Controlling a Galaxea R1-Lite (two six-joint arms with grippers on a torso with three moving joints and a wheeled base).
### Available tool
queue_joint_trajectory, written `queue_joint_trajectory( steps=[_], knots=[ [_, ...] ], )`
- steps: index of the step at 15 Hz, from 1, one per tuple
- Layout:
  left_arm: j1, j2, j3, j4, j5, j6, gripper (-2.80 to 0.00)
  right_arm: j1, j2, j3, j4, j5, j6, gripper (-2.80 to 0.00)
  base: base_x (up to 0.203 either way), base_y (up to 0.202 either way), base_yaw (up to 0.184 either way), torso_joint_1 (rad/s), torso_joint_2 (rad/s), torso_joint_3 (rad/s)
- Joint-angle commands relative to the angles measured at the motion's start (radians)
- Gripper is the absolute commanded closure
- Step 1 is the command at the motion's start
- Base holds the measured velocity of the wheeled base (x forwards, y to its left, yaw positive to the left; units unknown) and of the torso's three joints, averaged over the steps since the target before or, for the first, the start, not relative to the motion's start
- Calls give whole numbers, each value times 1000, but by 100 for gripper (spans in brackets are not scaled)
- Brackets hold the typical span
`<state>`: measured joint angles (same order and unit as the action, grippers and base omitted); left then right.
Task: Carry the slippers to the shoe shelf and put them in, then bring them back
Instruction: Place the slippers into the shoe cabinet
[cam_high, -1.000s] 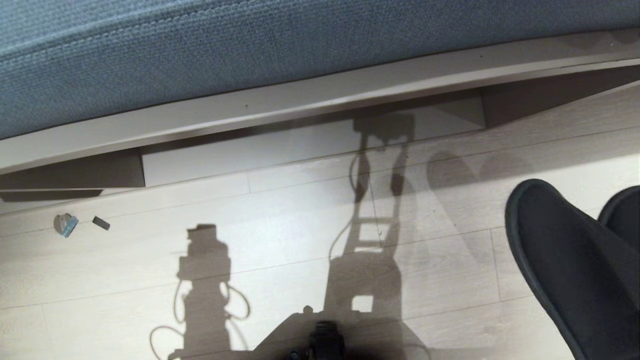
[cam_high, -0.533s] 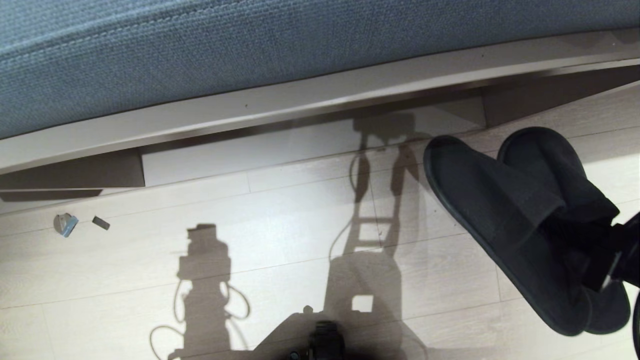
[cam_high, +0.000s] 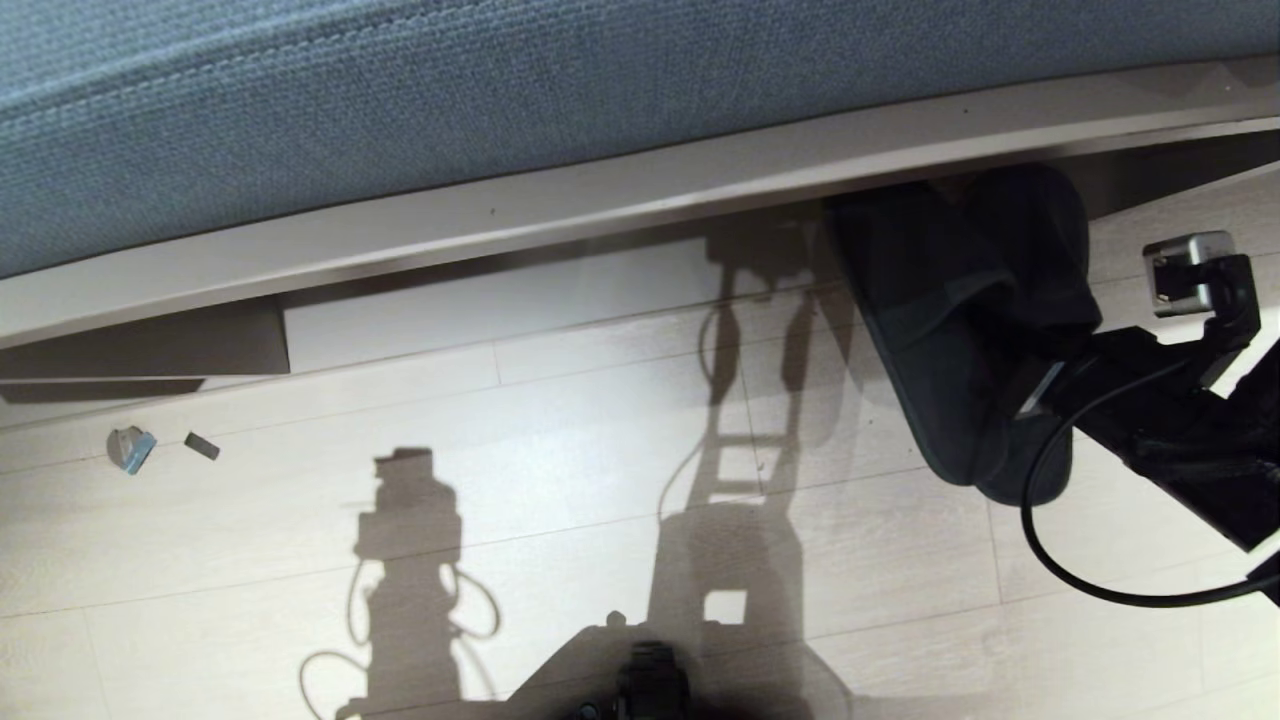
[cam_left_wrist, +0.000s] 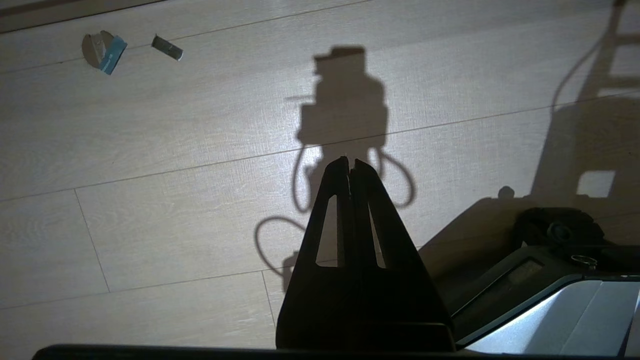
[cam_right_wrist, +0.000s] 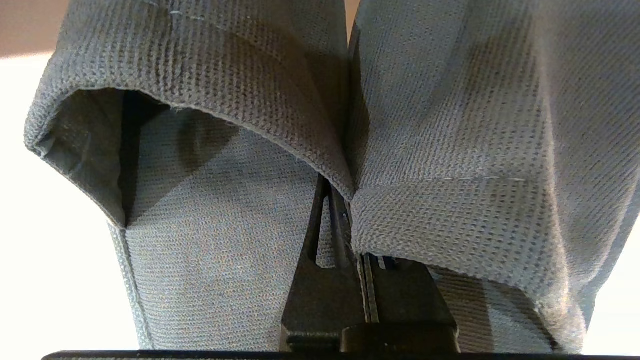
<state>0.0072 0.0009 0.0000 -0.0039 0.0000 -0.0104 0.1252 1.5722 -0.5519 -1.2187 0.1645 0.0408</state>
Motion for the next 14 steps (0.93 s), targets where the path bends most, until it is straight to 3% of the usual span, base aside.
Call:
queue_joint_trajectory(
  steps=[1, 7, 10, 14],
  knots=[
    [0, 1, 0, -1, 0, 0, 0, 6, 127, -54, -60, 3, 12, 0, 0, 0, 0, 0, 0, 0],
    [0, 1, 0, -1, 0, 0, 0, 8, 295, -292, -62, 123, 21, 0, 0, 0, 0, 0, 0, 0],
    [0, 1, 0, -1, 0, 0, 0, -1, 318, -399, 61, 182, -13, 0, 0, 0, 0, 0, 0, 0],
    [0, 1, 0, -1, 0, 0, 0, -16, 376, -541, 94, 193, -25, 0, 0, 0, 0, 0, 0, 0]
  ],
)
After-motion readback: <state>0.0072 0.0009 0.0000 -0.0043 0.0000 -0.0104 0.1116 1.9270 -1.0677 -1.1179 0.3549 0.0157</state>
